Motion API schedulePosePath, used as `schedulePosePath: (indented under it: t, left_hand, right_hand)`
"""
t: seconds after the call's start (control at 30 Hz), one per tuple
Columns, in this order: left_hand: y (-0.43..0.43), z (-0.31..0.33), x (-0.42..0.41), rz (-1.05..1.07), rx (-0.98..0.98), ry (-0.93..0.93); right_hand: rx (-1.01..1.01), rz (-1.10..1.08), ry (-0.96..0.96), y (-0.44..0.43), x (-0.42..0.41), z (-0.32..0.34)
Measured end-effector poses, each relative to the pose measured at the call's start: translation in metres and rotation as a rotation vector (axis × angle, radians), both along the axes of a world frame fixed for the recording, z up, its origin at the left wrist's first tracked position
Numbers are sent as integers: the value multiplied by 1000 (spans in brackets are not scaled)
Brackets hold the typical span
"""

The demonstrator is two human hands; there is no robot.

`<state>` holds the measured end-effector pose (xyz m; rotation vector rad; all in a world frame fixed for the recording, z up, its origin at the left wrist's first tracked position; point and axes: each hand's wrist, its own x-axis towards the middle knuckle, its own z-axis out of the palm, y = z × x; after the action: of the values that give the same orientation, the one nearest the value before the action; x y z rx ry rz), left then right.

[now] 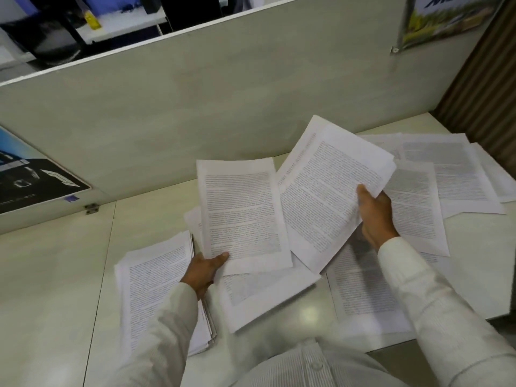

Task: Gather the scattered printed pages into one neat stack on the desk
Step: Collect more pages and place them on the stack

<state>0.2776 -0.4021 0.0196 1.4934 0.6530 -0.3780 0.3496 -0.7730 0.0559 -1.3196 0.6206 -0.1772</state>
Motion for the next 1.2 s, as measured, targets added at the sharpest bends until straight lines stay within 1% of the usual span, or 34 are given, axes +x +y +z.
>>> schedulePosePath:
  t: [0.2, 0.3, 0.4, 0.6, 0.67, 0.73, 0.87, 0.93, 1.03, 1.13, 1.2]
  left_hand:
    - [30, 8, 10, 314, 57, -54]
    - [33, 12, 11, 354, 90, -75]
    - [27, 16, 9, 275, 102, -80]
    - [0, 26, 4, -118, 19, -42]
    - [-10, 33, 3, -222, -15, -36]
    - [-16, 37, 2, -282, -50, -23]
    - [-24, 43, -3, -310, -116, 3]
    - [-26, 46, -4, -287, -123, 25]
    - [-26, 47, -1, -296, -134, 66]
    - [-28, 43, 2, -287, -124, 71]
    - [-31, 35, 4, -257, -75, 48]
  right_hand:
    - [19, -65, -75, -12, 6, 18]
    - [40, -67, -111, -11, 5, 21]
    - [36, -23, -99, -2, 2, 22]
    - [-10, 188, -20, 27, -10, 1]
    - [-28, 218, 1, 34, -15, -5]
    - [-30, 223, 19, 39, -16, -9]
    - [17, 370, 90, 44, -16, -14]
    - [41, 445, 85, 44, -18, -19]
    - [-32, 539, 75, 50, -22, -21]
    - [-55, 589, 71, 58, -25, -23]
    - [-62, 565, 80, 61, -24, -23]
